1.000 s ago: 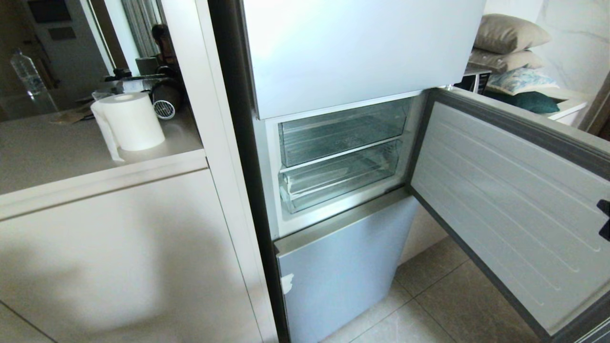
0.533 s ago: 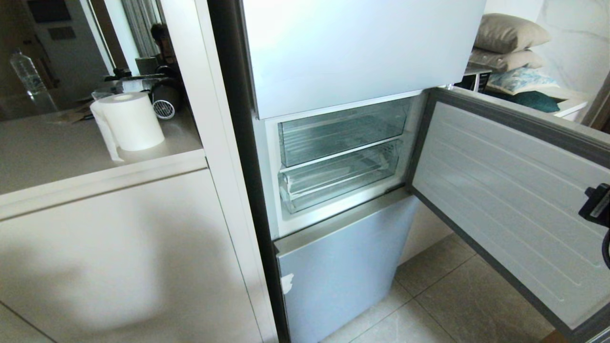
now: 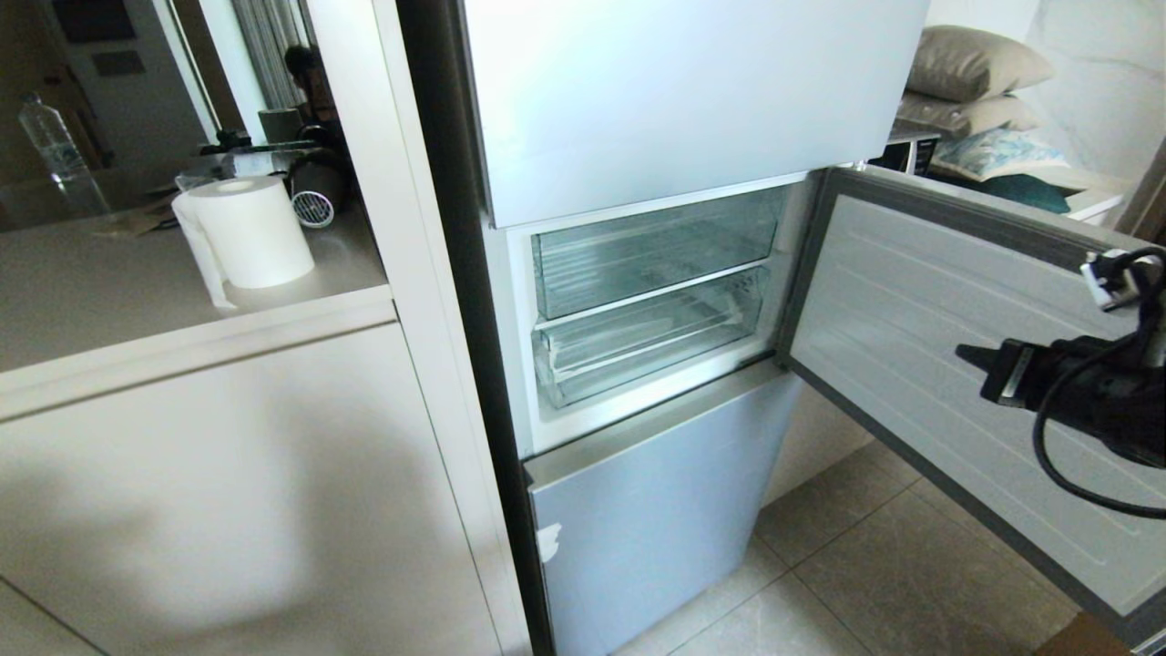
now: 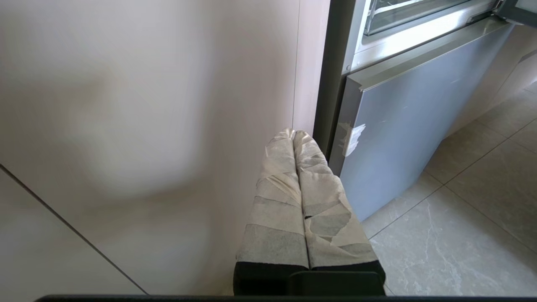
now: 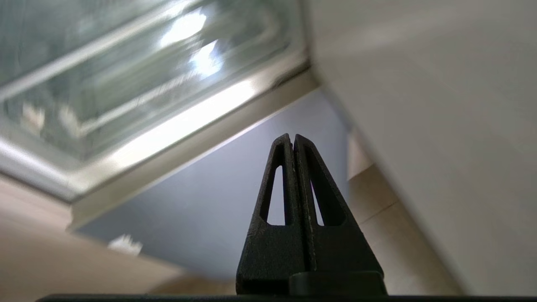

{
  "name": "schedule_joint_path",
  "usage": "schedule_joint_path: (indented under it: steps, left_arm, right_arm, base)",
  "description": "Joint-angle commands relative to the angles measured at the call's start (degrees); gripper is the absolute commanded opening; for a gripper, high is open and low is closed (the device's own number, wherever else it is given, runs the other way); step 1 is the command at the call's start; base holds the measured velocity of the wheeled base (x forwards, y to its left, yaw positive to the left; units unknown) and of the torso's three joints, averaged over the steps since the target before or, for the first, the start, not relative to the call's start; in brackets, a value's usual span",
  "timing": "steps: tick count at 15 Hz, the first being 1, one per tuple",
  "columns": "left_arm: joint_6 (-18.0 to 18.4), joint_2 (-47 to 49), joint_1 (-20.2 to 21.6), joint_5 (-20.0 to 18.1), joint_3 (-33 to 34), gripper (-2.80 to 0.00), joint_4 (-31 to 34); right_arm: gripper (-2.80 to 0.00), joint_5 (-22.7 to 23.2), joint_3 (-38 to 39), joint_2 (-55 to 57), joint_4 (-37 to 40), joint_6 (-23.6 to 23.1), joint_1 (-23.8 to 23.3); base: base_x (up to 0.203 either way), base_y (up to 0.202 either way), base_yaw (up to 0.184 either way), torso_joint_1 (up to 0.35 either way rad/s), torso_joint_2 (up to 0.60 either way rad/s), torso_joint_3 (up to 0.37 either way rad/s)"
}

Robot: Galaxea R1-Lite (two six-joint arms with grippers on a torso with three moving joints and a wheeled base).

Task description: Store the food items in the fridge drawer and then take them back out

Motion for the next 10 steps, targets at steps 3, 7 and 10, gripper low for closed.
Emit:
schedule_joint_path:
  steps: [3, 7, 10]
  left_arm:
    - [0.0, 0.0, 0.0, 0.0, 0.0, -2.80, 0.0]
    - [0.0, 0.1, 0.0, 0.0, 0.0, -2.80, 0.0]
    - [0.0, 0.1, 0.0, 0.0, 0.0, -2.80, 0.0]
  right_arm:
    - [-2.80, -0.5, -1.2, 7.2, -0.3, 0.1, 11.6]
    - [-2.80, -6.8, -4.4, 16.8, -0.6, -3.9, 20.6]
    - [-2.80, -12.5, -6.8, 23.5, -8.5, -7.6, 26.4]
  base:
    - [0.000, 0.000, 0.000, 0.000, 0.00, 0.000]
    - [0.000, 0.000, 0.000, 0.000, 0.00, 0.000]
    - [0.000, 0.000, 0.000, 0.000, 0.00, 0.000]
